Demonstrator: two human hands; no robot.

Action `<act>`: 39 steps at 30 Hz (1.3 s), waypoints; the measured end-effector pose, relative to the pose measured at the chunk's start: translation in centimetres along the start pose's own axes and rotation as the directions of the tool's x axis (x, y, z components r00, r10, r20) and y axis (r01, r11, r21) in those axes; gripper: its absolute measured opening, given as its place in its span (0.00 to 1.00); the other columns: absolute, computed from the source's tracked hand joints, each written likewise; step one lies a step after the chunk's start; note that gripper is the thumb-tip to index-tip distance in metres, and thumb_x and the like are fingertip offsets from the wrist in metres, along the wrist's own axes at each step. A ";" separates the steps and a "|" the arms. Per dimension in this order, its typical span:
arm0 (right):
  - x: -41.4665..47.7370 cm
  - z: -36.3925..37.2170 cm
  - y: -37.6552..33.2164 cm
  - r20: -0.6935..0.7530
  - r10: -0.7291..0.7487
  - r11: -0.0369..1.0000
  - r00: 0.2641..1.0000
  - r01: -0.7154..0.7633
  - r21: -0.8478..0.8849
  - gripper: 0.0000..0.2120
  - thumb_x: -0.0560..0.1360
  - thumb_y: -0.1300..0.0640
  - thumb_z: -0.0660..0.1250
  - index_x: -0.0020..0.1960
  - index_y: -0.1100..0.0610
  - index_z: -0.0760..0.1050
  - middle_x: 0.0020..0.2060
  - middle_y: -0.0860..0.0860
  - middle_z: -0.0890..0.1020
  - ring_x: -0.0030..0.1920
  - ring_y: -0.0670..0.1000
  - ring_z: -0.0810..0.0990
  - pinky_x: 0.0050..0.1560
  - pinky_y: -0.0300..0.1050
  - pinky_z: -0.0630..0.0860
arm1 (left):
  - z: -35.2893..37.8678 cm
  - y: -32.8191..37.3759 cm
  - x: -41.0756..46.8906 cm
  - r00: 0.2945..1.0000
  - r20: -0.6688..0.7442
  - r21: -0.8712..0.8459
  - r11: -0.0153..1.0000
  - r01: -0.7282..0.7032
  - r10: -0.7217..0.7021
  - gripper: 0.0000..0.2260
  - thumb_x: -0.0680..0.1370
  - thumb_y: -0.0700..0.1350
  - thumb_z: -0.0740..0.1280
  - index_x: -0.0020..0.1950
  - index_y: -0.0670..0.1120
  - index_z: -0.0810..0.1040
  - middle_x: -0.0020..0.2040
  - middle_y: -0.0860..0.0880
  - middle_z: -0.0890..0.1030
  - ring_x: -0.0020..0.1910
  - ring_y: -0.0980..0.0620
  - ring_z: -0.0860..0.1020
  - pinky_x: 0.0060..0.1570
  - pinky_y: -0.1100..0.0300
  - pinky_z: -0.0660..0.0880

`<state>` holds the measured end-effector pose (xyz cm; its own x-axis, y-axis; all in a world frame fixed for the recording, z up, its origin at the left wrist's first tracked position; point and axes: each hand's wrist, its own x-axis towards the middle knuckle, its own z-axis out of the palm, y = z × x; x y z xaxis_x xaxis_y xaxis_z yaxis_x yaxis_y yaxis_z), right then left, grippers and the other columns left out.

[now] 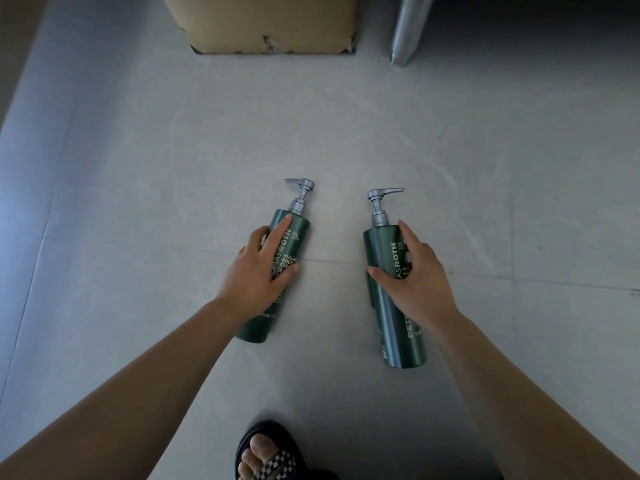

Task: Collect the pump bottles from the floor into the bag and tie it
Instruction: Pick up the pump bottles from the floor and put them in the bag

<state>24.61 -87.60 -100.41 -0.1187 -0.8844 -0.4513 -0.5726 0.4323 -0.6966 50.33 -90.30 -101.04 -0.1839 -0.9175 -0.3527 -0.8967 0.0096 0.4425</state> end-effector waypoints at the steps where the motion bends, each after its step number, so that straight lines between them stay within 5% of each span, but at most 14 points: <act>1: -0.1 0.0 0.1 0.001 -0.001 1.000 1.000 0.001 -0.006 0.41 0.69 0.45 0.71 0.74 0.42 0.50 0.54 0.44 0.66 0.49 0.43 0.68 0.49 0.41 0.67 | 0.0 0.1 0.1 1.000 0.001 0.019 1.000 0.000 0.000 0.33 0.76 0.58 0.62 0.76 0.60 0.47 0.70 0.44 0.65 0.58 0.39 0.74 0.51 0.48 0.74; 13: 0.6 -0.8 -2.2 0.119 -0.016 0.995 0.993 0.028 -0.099 0.44 0.67 0.49 0.73 0.73 0.42 0.49 0.56 0.52 0.75 0.48 0.51 0.75 0.49 0.46 0.74 | -1.5 3.4 -0.2 0.998 0.024 -0.149 0.987 0.061 -0.058 0.36 0.74 0.55 0.66 0.73 0.67 0.45 0.54 0.45 0.73 0.44 0.47 0.75 0.44 0.56 0.70; 17: -0.5 -3.7 -7.2 0.047 -0.050 0.999 0.998 0.051 -0.018 0.42 0.66 0.48 0.74 0.72 0.41 0.52 0.49 0.50 0.74 0.45 0.51 0.75 0.46 0.44 0.72 | -6.7 6.5 -2.1 0.993 -0.024 -0.241 0.965 0.106 -0.115 0.36 0.74 0.54 0.67 0.73 0.68 0.48 0.58 0.43 0.77 0.50 0.44 0.78 0.50 0.50 0.76; 29: -19.4 -22.3 -28.5 0.073 -0.045 0.995 0.996 0.038 0.096 0.44 0.66 0.42 0.73 0.72 0.37 0.49 0.50 0.42 0.72 0.47 0.43 0.75 0.48 0.38 0.70 | -34.4 22.6 -16.2 0.998 0.033 -0.220 0.974 0.057 -0.051 0.36 0.73 0.57 0.67 0.71 0.72 0.45 0.51 0.48 0.76 0.47 0.51 0.75 0.41 0.58 0.69; 35: -30.0 -35.5 -42.8 0.037 -0.134 0.989 0.990 0.131 0.074 0.44 0.65 0.42 0.73 0.72 0.36 0.49 0.57 0.45 0.74 0.54 0.47 0.75 0.55 0.44 0.72 | -50.1 34.2 -23.4 0.999 0.040 -0.366 0.930 0.031 -0.018 0.36 0.76 0.53 0.66 0.71 0.71 0.44 0.64 0.45 0.74 0.56 0.48 0.76 0.55 0.50 0.74; 39: -34.7 -42.1 -49.3 -0.056 -0.191 0.978 0.980 0.195 0.075 0.44 0.64 0.41 0.73 0.72 0.35 0.49 0.54 0.43 0.74 0.51 0.45 0.76 0.52 0.40 0.71 | -58.3 39.5 -26.8 0.996 -0.060 -0.419 0.904 -0.081 0.062 0.37 0.75 0.53 0.67 0.72 0.71 0.45 0.63 0.49 0.75 0.56 0.51 0.77 0.54 0.50 0.75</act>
<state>22.77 -85.61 -26.89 -0.0524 -0.9593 -0.2774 -0.5219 0.2631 -0.8114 43.34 -88.53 -26.05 -0.2141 -0.9375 -0.2743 -0.6275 -0.0832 0.7742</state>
